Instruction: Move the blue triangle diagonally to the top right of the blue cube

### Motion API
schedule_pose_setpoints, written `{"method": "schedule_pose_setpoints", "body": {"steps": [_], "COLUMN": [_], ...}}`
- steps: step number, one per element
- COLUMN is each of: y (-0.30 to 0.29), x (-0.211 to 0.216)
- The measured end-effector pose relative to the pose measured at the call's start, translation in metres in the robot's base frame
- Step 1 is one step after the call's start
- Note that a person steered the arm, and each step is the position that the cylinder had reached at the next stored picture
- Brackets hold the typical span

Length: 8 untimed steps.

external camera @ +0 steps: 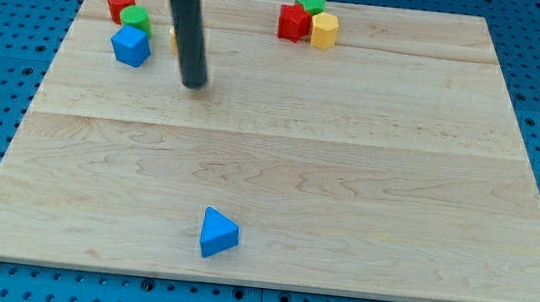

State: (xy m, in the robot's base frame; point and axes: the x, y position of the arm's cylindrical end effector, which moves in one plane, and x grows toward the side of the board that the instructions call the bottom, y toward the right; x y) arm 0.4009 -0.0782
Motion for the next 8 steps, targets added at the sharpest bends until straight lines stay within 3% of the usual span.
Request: {"method": "schedule_pose_setpoints", "body": {"steps": [2,3,4,5,7,8], "y": [0.125,0.130,0.106,0.040,-0.073,-0.076], "x": [0.095,0.162,0.193,0.193,0.157,0.162]}}
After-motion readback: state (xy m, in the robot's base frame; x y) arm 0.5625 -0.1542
